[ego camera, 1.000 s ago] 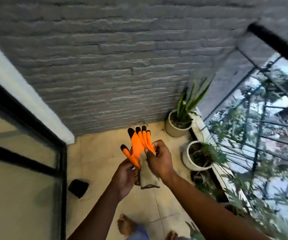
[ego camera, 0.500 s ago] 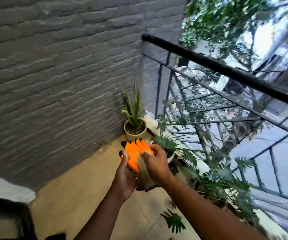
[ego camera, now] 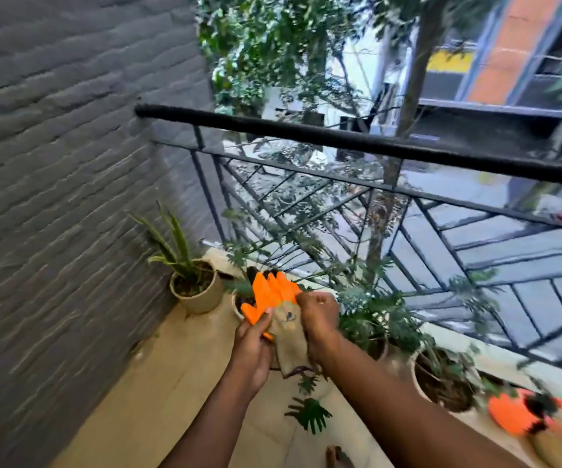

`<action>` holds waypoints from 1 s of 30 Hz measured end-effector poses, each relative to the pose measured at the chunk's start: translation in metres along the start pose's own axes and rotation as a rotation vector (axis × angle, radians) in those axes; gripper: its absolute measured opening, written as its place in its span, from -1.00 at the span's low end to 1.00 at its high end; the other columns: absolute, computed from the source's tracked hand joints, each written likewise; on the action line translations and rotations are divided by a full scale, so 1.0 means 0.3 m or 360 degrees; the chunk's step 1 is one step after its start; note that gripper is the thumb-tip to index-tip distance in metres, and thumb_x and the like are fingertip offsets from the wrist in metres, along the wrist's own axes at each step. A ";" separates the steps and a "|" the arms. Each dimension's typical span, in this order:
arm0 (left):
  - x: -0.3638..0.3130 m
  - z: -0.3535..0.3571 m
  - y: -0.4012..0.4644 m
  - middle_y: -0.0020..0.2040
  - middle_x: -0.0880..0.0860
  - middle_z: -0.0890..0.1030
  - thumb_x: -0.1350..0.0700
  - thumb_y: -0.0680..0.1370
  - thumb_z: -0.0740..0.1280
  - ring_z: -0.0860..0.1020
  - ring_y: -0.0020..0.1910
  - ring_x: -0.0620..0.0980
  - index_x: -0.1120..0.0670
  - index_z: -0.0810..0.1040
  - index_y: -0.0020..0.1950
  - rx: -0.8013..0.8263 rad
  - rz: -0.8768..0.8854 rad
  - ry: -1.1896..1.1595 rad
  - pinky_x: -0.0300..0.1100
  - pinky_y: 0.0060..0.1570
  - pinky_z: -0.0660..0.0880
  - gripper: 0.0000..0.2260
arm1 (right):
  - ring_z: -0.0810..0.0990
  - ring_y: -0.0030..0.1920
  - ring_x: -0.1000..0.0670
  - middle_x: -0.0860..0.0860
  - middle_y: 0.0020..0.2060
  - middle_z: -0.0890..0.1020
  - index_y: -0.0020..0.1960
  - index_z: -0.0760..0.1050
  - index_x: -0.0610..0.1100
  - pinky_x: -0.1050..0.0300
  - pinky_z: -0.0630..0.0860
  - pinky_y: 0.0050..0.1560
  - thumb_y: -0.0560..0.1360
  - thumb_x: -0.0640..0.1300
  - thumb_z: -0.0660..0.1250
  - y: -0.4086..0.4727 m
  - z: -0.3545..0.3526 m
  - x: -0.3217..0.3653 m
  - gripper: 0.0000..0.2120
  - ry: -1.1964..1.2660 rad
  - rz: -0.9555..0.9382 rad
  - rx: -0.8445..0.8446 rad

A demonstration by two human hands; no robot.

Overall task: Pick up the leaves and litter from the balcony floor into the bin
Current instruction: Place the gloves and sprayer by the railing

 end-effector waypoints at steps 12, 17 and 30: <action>0.248 0.082 -0.108 0.26 0.27 0.62 0.17 0.63 0.30 0.60 0.24 0.23 0.22 0.53 0.38 0.0404 -0.0395 0.0255 0.06 0.14 0.60 -0.68 | 0.72 -0.01 -0.19 -0.20 0.02 0.72 0.24 0.58 -0.26 -0.07 0.66 0.03 0.52 -0.03 0.48 -0.152 -0.248 -0.184 -0.60 0.0574 0.0312 0.0289; 0.422 0.135 -0.145 0.18 0.27 0.66 0.13 0.48 0.44 0.64 0.15 0.25 0.23 0.56 0.33 0.0409 -0.0582 0.0562 0.08 0.07 0.64 -0.57 | 0.63 -0.14 -0.07 -0.08 -0.16 0.66 0.01 0.51 -0.16 0.10 0.54 -0.21 0.51 -0.30 0.44 -0.192 -0.513 -0.215 -0.85 0.0278 0.0143 -0.0063; 1.015 0.738 -0.383 0.24 0.31 0.61 0.30 0.49 0.39 0.64 0.09 0.19 0.27 0.56 0.30 0.1043 -0.0950 0.0747 0.13 0.13 0.59 -0.63 | 0.61 -0.14 -0.14 -0.12 -0.17 0.64 0.01 0.60 -0.11 -0.06 0.50 -0.11 0.26 -0.20 0.43 -0.268 -1.399 -0.360 -0.69 0.0555 0.0170 -0.0314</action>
Point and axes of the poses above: each hand's wrist, its own y-axis towards the middle knuckle, its own z-axis out of the palm, x = y × z, the point moved 8 cm from there along y, towards the middle knuckle
